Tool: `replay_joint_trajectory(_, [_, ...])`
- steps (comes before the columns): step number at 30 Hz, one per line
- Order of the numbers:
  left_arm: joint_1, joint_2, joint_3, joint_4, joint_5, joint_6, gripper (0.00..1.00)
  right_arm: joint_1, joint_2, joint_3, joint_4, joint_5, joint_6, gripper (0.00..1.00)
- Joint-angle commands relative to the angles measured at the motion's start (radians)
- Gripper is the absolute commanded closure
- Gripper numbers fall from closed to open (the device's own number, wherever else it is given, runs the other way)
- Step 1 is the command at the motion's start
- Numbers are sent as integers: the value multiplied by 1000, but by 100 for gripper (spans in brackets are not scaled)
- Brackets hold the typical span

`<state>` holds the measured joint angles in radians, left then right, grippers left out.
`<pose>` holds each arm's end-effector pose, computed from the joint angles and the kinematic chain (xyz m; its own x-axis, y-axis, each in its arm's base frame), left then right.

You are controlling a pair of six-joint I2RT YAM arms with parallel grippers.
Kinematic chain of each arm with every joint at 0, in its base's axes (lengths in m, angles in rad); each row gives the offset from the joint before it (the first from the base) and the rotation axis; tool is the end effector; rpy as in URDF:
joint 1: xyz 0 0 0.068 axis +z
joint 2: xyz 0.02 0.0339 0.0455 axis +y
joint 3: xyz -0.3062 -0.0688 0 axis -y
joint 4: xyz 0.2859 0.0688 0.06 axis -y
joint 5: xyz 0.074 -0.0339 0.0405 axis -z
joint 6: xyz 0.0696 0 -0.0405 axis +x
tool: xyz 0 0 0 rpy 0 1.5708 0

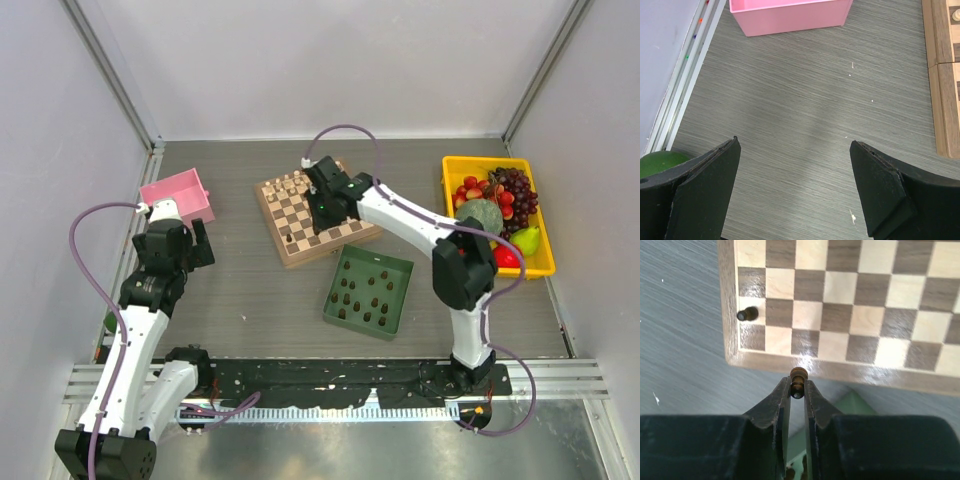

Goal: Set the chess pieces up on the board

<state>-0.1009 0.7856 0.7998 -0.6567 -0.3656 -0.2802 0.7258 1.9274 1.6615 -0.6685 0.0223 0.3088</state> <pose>0.2013 0.0046 0.3108 -0.5202 -0.2069 -0.8286 -0.3481 0.9373 -0.0155 0.3779 0.3333 0.2677 -0.7718 -0.2786 -0.5716 -0.4399 0.8830 0.1635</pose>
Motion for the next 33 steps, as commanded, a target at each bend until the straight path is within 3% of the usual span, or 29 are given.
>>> replay_joint_trajectory(1, [0,-14,21,9,10,7,1,26,112,167,-40,4,-23,83])
replay_joint_trajectory(15, [10,-20,19,14,25,3,1,63,355,445,-134,59,-42,83])
replay_joint_trajectory(33, [21,-19,18,17,40,-1,1,66,404,481,-151,44,-54,80])
